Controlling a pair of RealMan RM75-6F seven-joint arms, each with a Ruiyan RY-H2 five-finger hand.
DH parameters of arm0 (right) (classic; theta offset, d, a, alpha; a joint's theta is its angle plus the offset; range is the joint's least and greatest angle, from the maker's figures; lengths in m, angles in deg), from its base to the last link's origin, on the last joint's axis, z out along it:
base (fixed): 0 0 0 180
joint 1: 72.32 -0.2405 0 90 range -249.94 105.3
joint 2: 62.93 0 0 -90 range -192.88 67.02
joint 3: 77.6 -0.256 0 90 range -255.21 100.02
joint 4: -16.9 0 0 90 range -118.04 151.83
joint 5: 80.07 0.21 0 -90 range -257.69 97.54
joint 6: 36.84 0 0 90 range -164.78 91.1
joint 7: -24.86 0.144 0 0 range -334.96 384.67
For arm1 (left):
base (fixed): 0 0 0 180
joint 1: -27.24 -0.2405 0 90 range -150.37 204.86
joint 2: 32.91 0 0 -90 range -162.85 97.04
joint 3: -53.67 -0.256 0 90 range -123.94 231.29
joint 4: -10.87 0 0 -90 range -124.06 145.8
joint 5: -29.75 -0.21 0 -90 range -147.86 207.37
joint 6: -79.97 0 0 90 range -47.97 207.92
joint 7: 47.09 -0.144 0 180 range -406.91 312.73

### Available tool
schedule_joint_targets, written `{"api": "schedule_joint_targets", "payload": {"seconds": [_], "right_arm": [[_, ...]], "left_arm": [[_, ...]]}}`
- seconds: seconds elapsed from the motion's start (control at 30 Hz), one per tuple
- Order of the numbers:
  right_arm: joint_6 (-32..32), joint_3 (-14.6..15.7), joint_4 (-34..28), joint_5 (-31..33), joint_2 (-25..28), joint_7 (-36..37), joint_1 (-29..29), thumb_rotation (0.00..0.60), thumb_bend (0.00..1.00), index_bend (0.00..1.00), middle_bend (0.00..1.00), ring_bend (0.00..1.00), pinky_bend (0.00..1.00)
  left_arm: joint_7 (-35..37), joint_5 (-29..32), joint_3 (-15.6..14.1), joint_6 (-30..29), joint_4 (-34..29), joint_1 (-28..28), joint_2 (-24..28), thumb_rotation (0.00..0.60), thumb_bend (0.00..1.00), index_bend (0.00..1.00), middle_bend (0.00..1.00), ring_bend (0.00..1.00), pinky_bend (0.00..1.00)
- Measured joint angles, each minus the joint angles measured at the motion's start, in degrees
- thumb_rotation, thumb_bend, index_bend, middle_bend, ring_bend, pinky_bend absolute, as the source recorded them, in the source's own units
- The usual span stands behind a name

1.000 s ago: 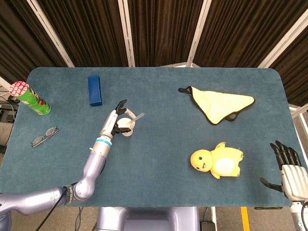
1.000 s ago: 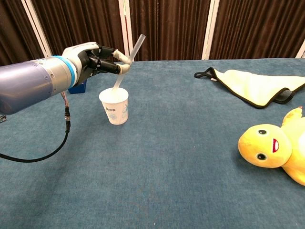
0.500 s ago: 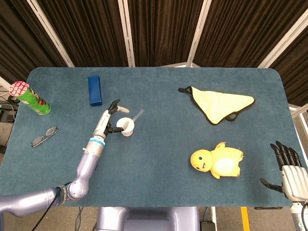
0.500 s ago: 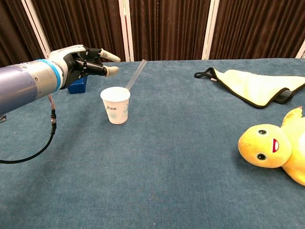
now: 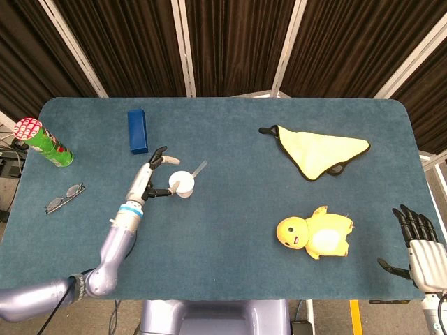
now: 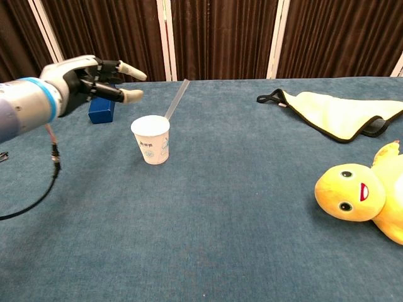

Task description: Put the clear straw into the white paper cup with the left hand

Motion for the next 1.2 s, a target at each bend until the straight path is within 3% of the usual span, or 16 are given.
{"api": "schedule_joint_targets", "payload": {"seconds": [0.2,0.43,0.63,0.8,0.9,1.2], "right_arm": [[0.3,0.0,0.0,-0.1,-0.1,-0.4,0.1,0.600,0.08,0.00,0.00,0.00,0.00],[1.1,0.2,0.3,-0.5,-0.5,-0.6,0.5,0.600,0.08,0.00,0.00,0.00,0.00],[1.8,0.3,0.7,-1.0,-0.7,-0.5,0.8,0.600,0.08,0.00,0.00,0.00,0.00],[2.5,0.6,1.3,-1.6,-0.9,0.0,1.2,0.600,0.08,0.00,0.00,0.00,0.00],[2.8,0.6,1.6,-1.8,-1.1,0.0,1.3,0.600,0.08,0.00,0.00,0.00,0.00],[2.4,0.4,1.0,-1.4,-1.1,-0.8,1.2,0.600,0.08,0.00,0.00,0.00,0.00]], "left_arm": [[-9.3,-10.1,-7.7,-3.5,-2.4,-2.9,7.3,0.600,0.37,0.23,0.00,0.00,0.00],[-22.7,-17.0,-17.3,-11.7,-6.3,-8.6,16.0,0.600,0.37,0.13,0.00,0.00,0.00],[-24.0,-24.0,-22.8,-19.5,-6.9,-14.9,19.2,0.600,0.35,0.09,0.00,0.00,0.00],[-22.9,-30.4,-27.7,-23.3,-4.3,-19.4,20.5,0.600,0.21,0.05,0.00,0.00,0.00],[-22.0,-32.3,-28.9,-24.1,-3.7,-21.0,21.5,0.600,0.20,0.05,0.00,0.00,0.00],[-21.3,-35.2,-28.7,-23.8,-2.5,-22.0,21.7,0.600,0.20,0.05,0.00,0.00,0.00]]}}
